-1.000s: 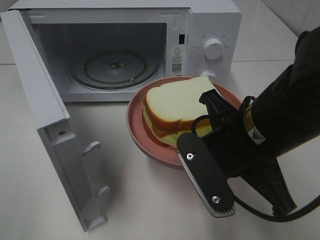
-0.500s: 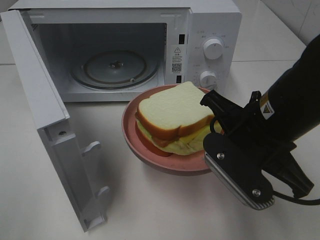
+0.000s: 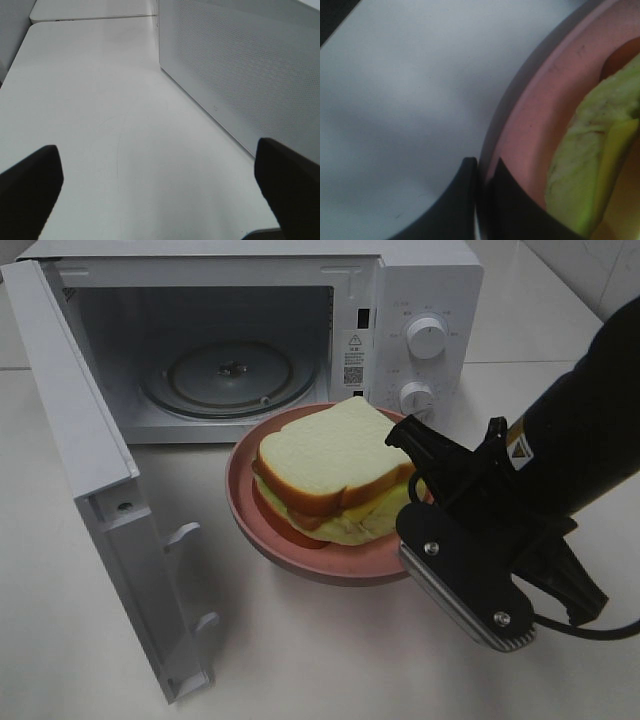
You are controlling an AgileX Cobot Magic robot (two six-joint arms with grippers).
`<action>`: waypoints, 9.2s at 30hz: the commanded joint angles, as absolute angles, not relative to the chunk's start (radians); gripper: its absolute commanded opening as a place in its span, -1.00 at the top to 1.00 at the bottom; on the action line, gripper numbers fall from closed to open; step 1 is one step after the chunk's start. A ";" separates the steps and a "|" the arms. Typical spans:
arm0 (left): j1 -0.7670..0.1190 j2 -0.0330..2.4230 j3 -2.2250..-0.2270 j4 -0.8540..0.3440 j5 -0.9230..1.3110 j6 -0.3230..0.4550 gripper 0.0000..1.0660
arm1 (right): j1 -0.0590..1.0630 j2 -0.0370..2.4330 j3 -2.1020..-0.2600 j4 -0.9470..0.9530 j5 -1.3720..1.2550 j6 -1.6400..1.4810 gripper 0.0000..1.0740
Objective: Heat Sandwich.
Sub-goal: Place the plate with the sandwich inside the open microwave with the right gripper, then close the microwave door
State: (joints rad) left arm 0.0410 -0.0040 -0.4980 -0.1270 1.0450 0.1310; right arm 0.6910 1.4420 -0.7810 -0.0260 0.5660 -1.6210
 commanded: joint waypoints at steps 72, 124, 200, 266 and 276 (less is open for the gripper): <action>0.041 -0.030 -0.497 -0.135 1.030 0.124 -0.90 | 0.689 2.188 -1.803 -0.072 0.851 -1.463 0.99; 0.041 -0.030 -0.497 -0.135 1.030 0.124 -0.90 | 0.641 2.467 -2.191 -0.129 0.833 -1.284 0.84; 0.041 -0.030 -0.497 -0.135 1.030 0.124 -0.90 | 0.640 1.913 -1.255 -0.128 0.219 -1.113 -0.42; 0.041 -0.030 -0.497 -0.135 1.030 0.124 -0.90 | 0.641 0.669 -0.721 -0.120 1.278 0.006 -0.42; 0.041 -0.030 -0.497 -0.135 1.030 0.124 -0.90 | 0.636 0.458 -0.721 -0.124 1.280 0.006 -0.42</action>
